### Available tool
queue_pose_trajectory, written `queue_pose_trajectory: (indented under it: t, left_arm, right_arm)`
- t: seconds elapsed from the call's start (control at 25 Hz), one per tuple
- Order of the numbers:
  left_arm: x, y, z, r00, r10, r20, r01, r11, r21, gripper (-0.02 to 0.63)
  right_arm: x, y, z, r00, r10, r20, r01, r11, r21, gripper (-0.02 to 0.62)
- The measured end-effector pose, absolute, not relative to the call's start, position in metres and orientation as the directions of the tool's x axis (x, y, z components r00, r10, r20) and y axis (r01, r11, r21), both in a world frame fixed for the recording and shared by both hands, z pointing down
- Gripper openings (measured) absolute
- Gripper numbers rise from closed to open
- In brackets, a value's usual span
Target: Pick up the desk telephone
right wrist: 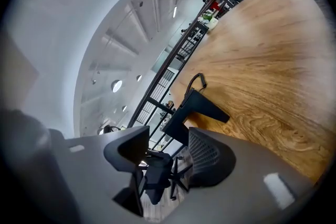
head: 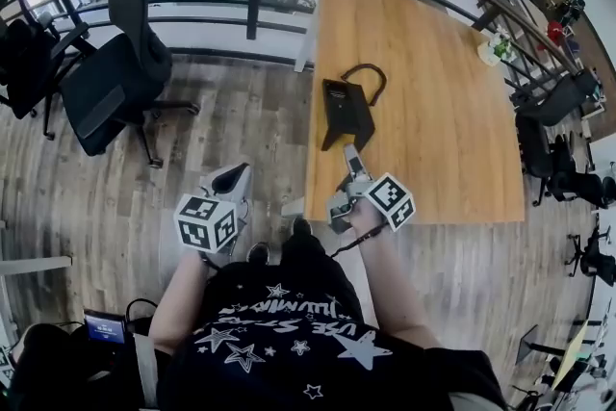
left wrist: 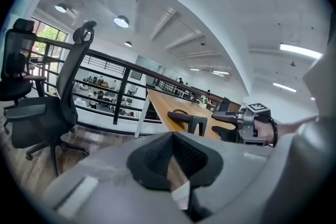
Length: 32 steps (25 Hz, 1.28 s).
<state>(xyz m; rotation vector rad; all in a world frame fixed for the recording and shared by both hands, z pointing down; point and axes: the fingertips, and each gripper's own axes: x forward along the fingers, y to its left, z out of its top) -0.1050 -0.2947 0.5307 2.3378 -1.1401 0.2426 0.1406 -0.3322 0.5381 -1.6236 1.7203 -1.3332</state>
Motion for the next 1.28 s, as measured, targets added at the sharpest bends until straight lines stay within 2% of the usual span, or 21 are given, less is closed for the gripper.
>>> queue_pose_trajectory:
  t: [0.48, 0.76, 1.28]
  left_arm:
    - [-0.081, -0.332, 0.524, 0.609, -0.700, 0.373, -0.789, -0.481, 0.383, 0.002]
    - [-0.075, -0.344, 0.529, 0.597, -0.704, 0.383, -0.796, -0.464, 0.388, 0.002]
    - [-0.082, -0.353, 0.533, 0.590, -0.703, 0.398, -0.802, -0.452, 0.390, 0.002]
  right_arm:
    - [0.152, -0.378, 0.562, -0.263, -0.910, 0.321, -0.369, -0.213, -0.905, 0.311]
    - [0.152, -0.398, 0.573, -0.247, -0.912, 0.327, -0.276, -0.257, -0.926, 0.311]
    - [0.157, -0.424, 0.588, -0.183, -0.913, 0.365, -0.299, -0.302, -0.905, 0.286]
